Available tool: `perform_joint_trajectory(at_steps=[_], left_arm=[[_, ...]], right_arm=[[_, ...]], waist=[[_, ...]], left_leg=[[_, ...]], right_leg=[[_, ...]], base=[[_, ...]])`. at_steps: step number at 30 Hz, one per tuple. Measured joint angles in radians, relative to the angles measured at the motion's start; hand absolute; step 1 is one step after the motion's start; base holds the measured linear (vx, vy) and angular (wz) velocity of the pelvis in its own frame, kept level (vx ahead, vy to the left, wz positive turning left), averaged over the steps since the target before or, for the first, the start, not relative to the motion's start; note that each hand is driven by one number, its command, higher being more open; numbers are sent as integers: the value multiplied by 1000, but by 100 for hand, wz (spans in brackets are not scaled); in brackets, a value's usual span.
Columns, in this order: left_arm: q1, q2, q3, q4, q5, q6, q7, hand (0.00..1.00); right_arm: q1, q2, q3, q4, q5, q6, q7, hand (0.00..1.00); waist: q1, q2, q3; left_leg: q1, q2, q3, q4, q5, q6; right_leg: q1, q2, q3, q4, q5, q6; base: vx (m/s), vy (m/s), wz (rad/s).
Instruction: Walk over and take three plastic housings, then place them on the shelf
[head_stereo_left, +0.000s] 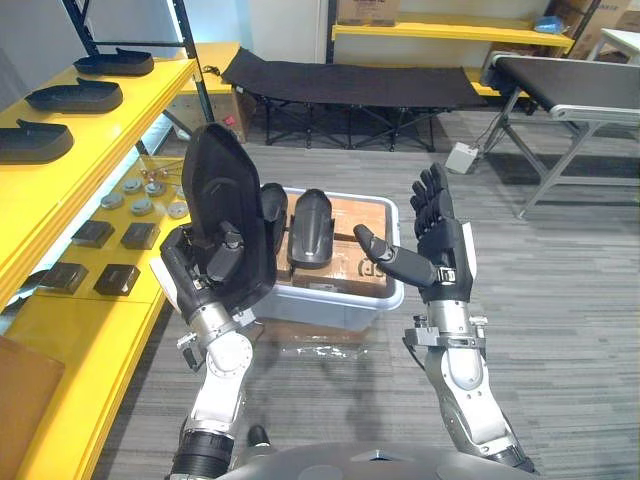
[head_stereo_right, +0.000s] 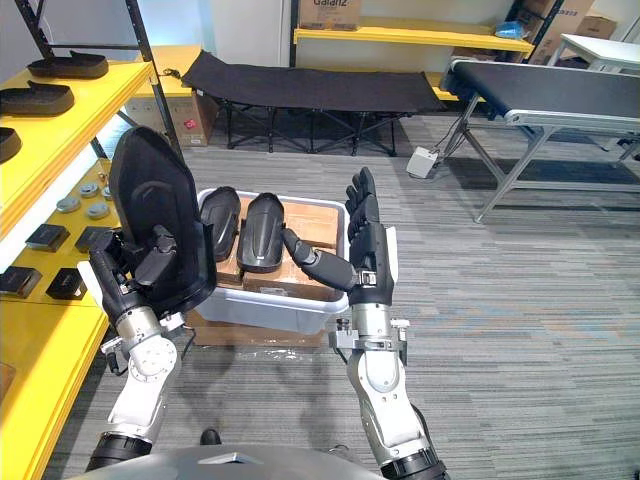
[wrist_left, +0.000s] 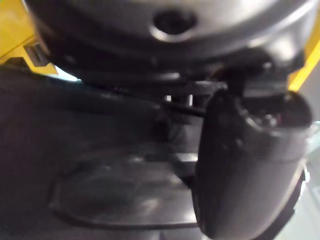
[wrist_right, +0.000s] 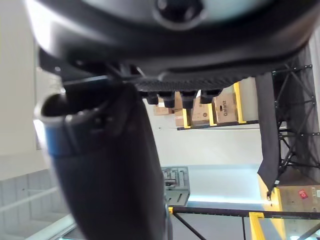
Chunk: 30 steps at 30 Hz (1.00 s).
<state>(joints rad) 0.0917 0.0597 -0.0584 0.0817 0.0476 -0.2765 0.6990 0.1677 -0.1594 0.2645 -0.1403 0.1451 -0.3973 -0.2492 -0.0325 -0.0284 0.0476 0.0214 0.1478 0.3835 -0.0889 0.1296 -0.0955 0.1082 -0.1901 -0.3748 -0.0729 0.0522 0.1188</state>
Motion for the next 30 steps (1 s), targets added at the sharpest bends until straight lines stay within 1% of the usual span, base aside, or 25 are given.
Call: perform_joint_trajectory(at_steps=[2, 3, 4, 5, 6, 9, 11, 12, 14, 15, 17, 18, 20, 22, 24, 25, 26, 28, 30], left_arm=[[7, 1, 2, 0, -58, -38, -58, 0], [15, 1, 3, -1, -106, -61, -98, 0], [20, 2, 4, -1, -129, -69, -116, 0], [30, 1, 0, -2, -168, -81, -156, 0], [42, 1, -4, -3, -207, -92, -192, 0], [60, 1, 0, -20, -292, -93, -251, 0], [85, 1, 9, -53, -330, -93, -278, 0], [98, 0, 21, -73, -337, -93, -293, 0], [131, -1, 67, -147, -355, -93, -324, 0], [137, -1, 82, -164, -355, -93, -331, 0], [150, -1, 132, -222, -355, -93, -349, 0], [151, -1, 144, -234, -355, -93, -351, 0], [167, -3, 202, -264, -355, -93, -358, 0], [196, -4, 238, -276, -355, -93, -359, 0], [250, -7, 280, -282, -356, -93, -367, 0], [265, -11, 292, -283, -359, -93, -372, 0], [295, -24, 314, -283, -369, -92, -382, 0], [339, -51, 346, -283, -416, -91, -410, 0], [390, -74, 366, -283, -475, -92, -448, 0]], right_arm=[[21, -1, -4, 3, 0, 44, -4, 100], [27, -1, -9, 16, -1, 68, -4, 100], [30, -2, -12, 23, -1, 78, -5, 100], [41, -2, -23, 34, 0, 94, -5, 100], [46, -3, -36, 47, 1, 106, -2, 100], [47, -7, -70, 75, 38, 118, 7, 100], [46, -7, -99, 91, 84, 123, 33, 100], [44, -8, -111, 98, 124, 135, 56, 100], [40, -15, -131, 142, 208, 179, 134, 100], [38, -19, -136, 159, 221, 197, 157, 100], [38, -43, -127, 227, 223, 242, 196, 100], [37, -43, -123, 237, 224, 249, 201, 100], [14, -43, -97, 270, 223, 272, 220, 100], [-12, -41, -77, 286, 221, 280, 235, 100], [-46, -37, -54, 302, 211, 286, 243, 100], [-54, -36, -50, 303, 204, 286, 244, 100], [-73, -33, -42, 303, 174, 286, 244, 100], [-108, -33, -17, 304, 131, 288, 240, 100], [-150, -33, 17, 304, 94, 302, 235, 100]], waist=[[0, 5, -3], [-1, 11, -7], [-1, 14, -9], [0, 21, -13], [1, 27, -17], [0, 35, -21], [2, 35, -21], [2, 35, -21], [5, 35, -21], [7, 35, -21], [41, 37, -23], [49, 39, -23], [90, 48, -27], [106, 49, -28], [143, 42, -28], [150, 41, -27], [168, 39, -27], [185, 35, -24], [215, 27, -20]], left_leg=[[-2, 0, 0, 1, 0, 1], [-2, 0, 0, 3, 5, 7], [-2, -1, 0, 3, 5, 7], [-2, -1, 0, 3, 6, 8], [-2, -1, 0, 3, 6, 8], [-2, 1, 0, 3, 6, 8], [-2, 0, -2, 3, 5, 8], [-4, 0, -7, 3, 5, 8], [-16, -3, -38, 3, 6, 8], [-19, -5, -51, 3, 8, 9], [-29, -13, -100, 3, 10, 5], [-36, -16, -117, 3, 13, 4], [-58, -25, -164, 3, 24, 9], [-66, -34, -197, 3, 32, 17], [-68, -48, -239, 3, 34, 18], [-70, -52, -250, 3, 34, 18], [-76, -59, -268, 3, 35, 17], [-84, -68, -287, 3, 39, 20], [-84, -70, -303, 3, 41, 23]], right_leg=[[-1, 0, 0, 0, 3, -4], [-2, 0, 1, 0, 3, -4], [-3, 0, 2, -1, 4, -3], [-3, 0, 2, -1, 8, 4], [-3, 1, 2, -2, 8, 4], [-2, 2, 2, -3, 8, 4], [-1, 2, 0, -3, 7, 4], [1, 2, -5, -3, 6, 4], [10, 2, -37, -3, 1, 7], [17, 2, -51, -3, -1, 7], [40, 1, -101, -3, -15, 3], [46, 1, -119, -3, -17, 4], [56, 1, -168, -3, -21, 6], [71, -1, -201, -3, -25, 12], [97, -5, -245, 2, -31, 22], [104, -5, -257, 2, -33, 22], [110, -8, -278, 5, -37, 25], [118, -12, -303, 7, -42, 26], [121, -21, -319, 33, -58, 23]], base=[[38, 2, -2], [44, -2, -4], [41, -4, -4], [37, -5, -2], [40, -8, -2], [0, 0, 0], [-1, 0, 3], [-6, -1, 13], [-11, -4, 35], [-10, -5, 55], [-6, -4, 64], [-3, -6, 70], [0, -1, 65], [3, 1, 56], [10, 6, 57], [2, 11, 50], [-4, 18, 50], [-13, 26, 41], [-16, 30, 26]])
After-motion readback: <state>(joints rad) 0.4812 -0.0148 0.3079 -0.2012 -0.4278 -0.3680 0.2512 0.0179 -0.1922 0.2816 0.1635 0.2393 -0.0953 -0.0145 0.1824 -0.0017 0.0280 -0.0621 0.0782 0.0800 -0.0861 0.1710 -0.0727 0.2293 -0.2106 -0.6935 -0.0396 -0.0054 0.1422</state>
